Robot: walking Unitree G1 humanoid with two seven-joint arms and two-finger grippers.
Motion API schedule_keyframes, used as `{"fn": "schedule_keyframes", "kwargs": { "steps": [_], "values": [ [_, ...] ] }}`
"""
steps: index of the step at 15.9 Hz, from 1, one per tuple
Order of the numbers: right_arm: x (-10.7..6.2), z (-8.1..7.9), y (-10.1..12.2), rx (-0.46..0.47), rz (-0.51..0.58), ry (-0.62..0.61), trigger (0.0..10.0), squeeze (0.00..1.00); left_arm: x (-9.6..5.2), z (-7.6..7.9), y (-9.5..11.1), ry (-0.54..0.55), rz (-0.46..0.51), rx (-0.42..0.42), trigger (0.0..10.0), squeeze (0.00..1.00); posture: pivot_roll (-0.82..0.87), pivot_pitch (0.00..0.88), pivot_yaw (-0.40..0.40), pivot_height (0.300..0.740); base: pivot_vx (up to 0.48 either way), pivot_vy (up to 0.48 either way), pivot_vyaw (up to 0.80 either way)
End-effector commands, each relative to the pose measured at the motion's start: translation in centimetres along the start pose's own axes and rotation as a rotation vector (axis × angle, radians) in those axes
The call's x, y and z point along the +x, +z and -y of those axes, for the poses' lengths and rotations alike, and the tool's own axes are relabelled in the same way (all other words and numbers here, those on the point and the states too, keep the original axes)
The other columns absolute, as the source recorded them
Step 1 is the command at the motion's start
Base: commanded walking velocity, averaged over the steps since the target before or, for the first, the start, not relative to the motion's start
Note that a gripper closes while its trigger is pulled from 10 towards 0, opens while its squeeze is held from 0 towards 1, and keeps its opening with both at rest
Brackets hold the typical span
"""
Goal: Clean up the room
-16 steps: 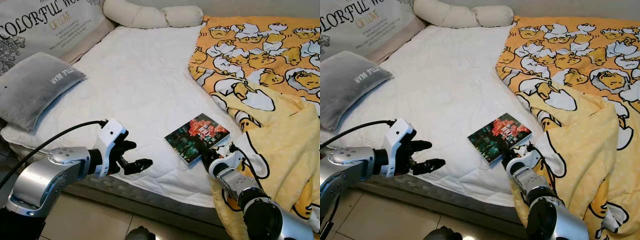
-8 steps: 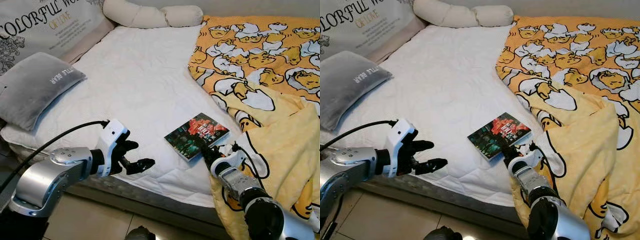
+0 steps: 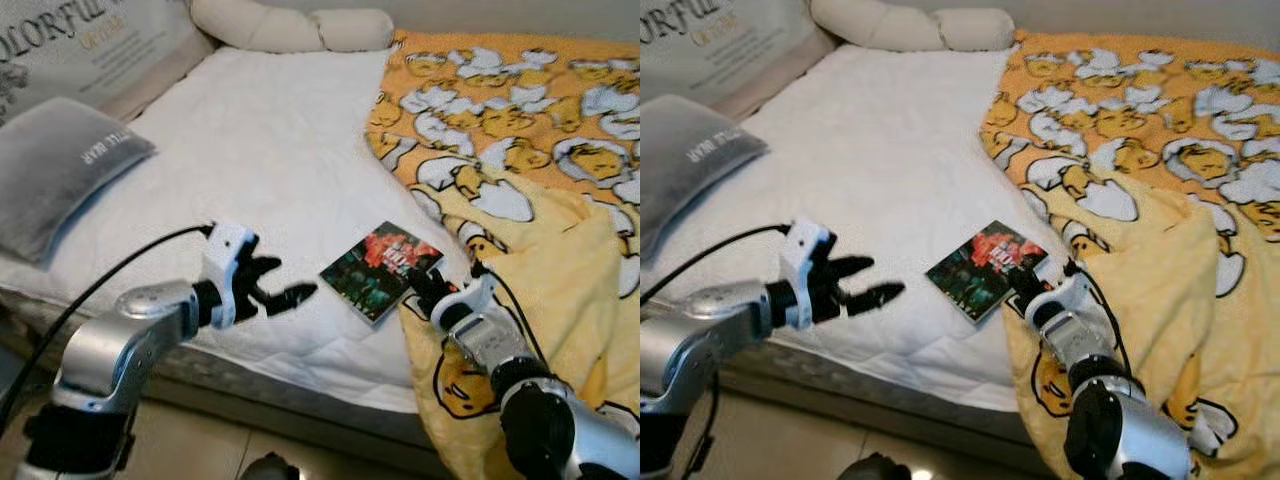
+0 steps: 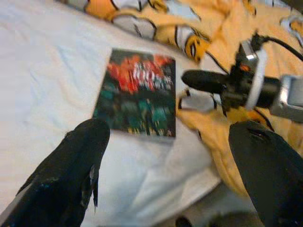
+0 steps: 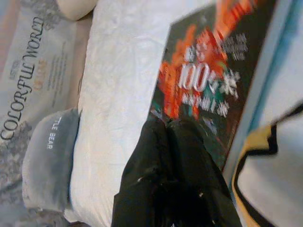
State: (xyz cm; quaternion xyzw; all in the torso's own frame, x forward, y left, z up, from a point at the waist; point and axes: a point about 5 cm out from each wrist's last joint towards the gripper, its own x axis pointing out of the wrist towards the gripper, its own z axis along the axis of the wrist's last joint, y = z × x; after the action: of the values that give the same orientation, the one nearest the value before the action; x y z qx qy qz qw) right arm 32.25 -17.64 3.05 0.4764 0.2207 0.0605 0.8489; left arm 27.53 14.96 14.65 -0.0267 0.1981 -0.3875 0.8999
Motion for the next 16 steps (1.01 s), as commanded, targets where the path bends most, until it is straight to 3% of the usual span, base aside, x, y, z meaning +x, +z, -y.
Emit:
{"fn": "schedule_keyframes", "kwargs": {
  "steps": [1,4,5,6,7,9,10,14,16],
  "values": [
    [0.2,-0.8,0.9,-0.048,0.002,0.039,0.0,0.00,-0.1,-0.9,0.7,0.061,0.044,0.014,10.0,0.00,0.15,0.000,0.037,0.740,0.000,0.000,0.00],
    [0.4,-2.1,2.2,-0.119,-0.003,0.132,0.0,0.00,0.2,-2.4,1.5,0.144,0.122,-0.015,10.0,0.00,0.11,0.000,0.037,0.740,0.000,0.000,0.00],
    [0.4,-2.7,2.8,-0.138,0.004,0.176,0.0,0.00,0.2,-2.9,1.8,0.163,0.146,-0.028,10.0,0.40,0.10,0.000,0.042,0.740,0.000,0.000,0.00],
    [0.3,-3.0,3.4,-0.151,0.010,0.206,0.0,0.00,0.2,-3.2,2.0,0.173,0.163,-0.043,10.0,0.87,0.10,0.000,0.045,0.740,0.000,0.000,0.00],
    [0.2,-3.5,4.1,-0.169,0.021,0.248,0.0,0.00,0.2,-3.4,2.3,0.174,0.186,-0.055,10.0,1.00,0.09,0.000,0.050,0.740,0.000,0.000,0.00],
    [-0.1,-4.6,5.7,-0.189,0.054,0.336,0.0,0.00,0.2,-3.8,2.7,0.174,0.212,-0.063,10.0,1.00,0.08,0.000,0.051,0.740,0.000,0.000,0.00],
    [-0.7,-5.9,7.4,-0.212,0.088,0.456,0.0,0.00,0.2,-4.3,3.2,0.176,0.246,-0.077,10.0,1.00,0.08,0.000,0.054,0.740,0.000,0.000,0.00],
    [-2.2,-9.1,9.6,-0.253,0.101,0.710,0.0,0.00,0.1,-4.9,5.4,0.135,0.389,-0.171,10.0,1.00,0.07,0.000,0.053,0.740,0.000,0.000,0.00],
    [-2.5,-9.8,9.8,-0.282,0.087,0.742,0.0,0.00,0.1,-5.0,5.8,0.117,0.409,-0.182,10.0,1.00,0.06,0.000,0.054,0.740,0.000,0.000,0.00]
  ]
}}
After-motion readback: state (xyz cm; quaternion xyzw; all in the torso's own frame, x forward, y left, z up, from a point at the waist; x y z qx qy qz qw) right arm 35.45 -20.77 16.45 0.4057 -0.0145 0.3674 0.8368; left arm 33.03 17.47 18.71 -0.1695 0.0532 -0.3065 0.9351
